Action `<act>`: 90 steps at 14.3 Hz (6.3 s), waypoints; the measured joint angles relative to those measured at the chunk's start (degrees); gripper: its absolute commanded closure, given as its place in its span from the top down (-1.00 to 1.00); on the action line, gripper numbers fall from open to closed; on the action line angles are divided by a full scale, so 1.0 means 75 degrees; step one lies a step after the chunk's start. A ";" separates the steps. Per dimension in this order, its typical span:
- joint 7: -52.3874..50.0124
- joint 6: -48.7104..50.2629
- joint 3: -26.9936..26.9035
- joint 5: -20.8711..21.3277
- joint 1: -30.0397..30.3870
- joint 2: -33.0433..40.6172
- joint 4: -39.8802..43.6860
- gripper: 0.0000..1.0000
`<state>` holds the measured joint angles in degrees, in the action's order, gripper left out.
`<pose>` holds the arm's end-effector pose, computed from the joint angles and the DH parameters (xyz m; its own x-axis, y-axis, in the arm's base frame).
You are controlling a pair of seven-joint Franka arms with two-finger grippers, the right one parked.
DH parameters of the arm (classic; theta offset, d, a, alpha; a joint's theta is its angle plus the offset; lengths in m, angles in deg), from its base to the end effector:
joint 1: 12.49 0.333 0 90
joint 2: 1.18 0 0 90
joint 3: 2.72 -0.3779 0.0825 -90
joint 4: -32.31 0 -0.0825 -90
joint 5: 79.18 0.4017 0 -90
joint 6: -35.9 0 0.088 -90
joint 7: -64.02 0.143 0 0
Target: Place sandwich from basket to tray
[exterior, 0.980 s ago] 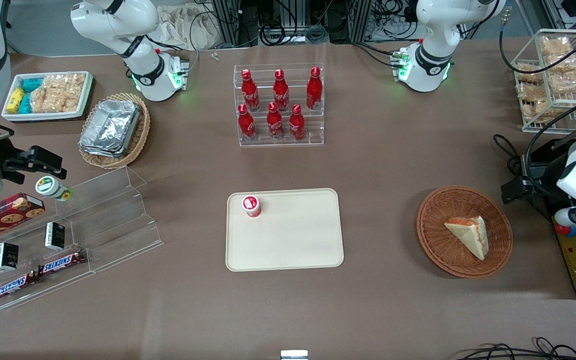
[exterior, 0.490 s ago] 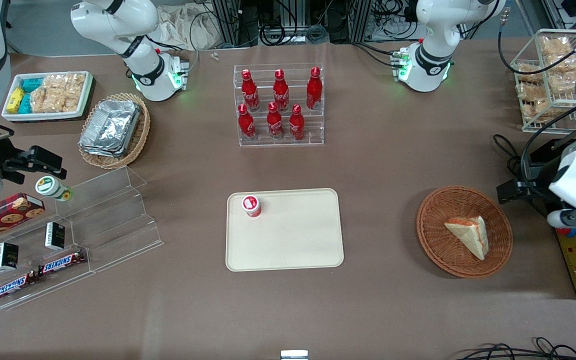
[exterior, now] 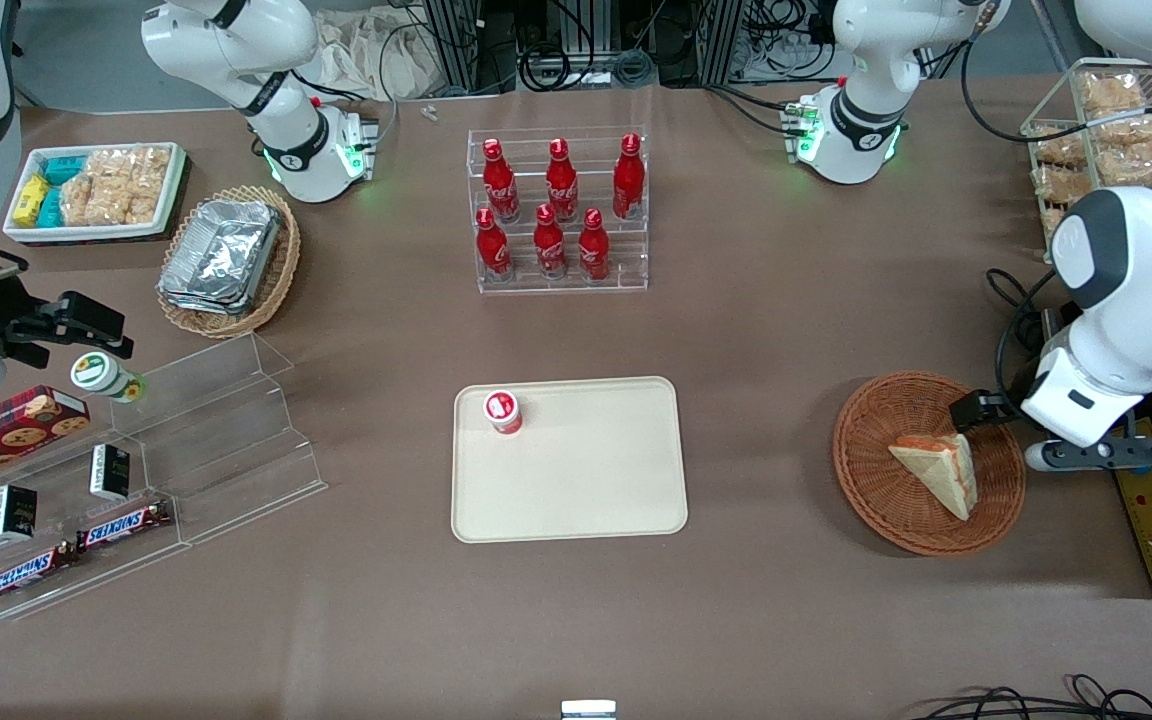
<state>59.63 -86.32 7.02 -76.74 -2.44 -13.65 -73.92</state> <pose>0.6504 0.0127 0.4282 0.9958 0.0656 0.0647 0.0654 -0.9978 0.0041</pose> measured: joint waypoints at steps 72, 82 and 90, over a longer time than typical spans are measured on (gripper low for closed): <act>-0.2773 0.3021 0.3291 0.1708 -0.1124 -0.2249 0.4009 0.97; -0.0635 0.4719 0.3244 0.1067 0.1158 -0.0750 0.3965 0.99; -0.0205 0.4719 0.3180 0.1065 0.1952 -0.0709 0.3898 0.99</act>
<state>58.10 -50.93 30.86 -68.76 12.20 -18.97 -44.68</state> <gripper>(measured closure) 0.000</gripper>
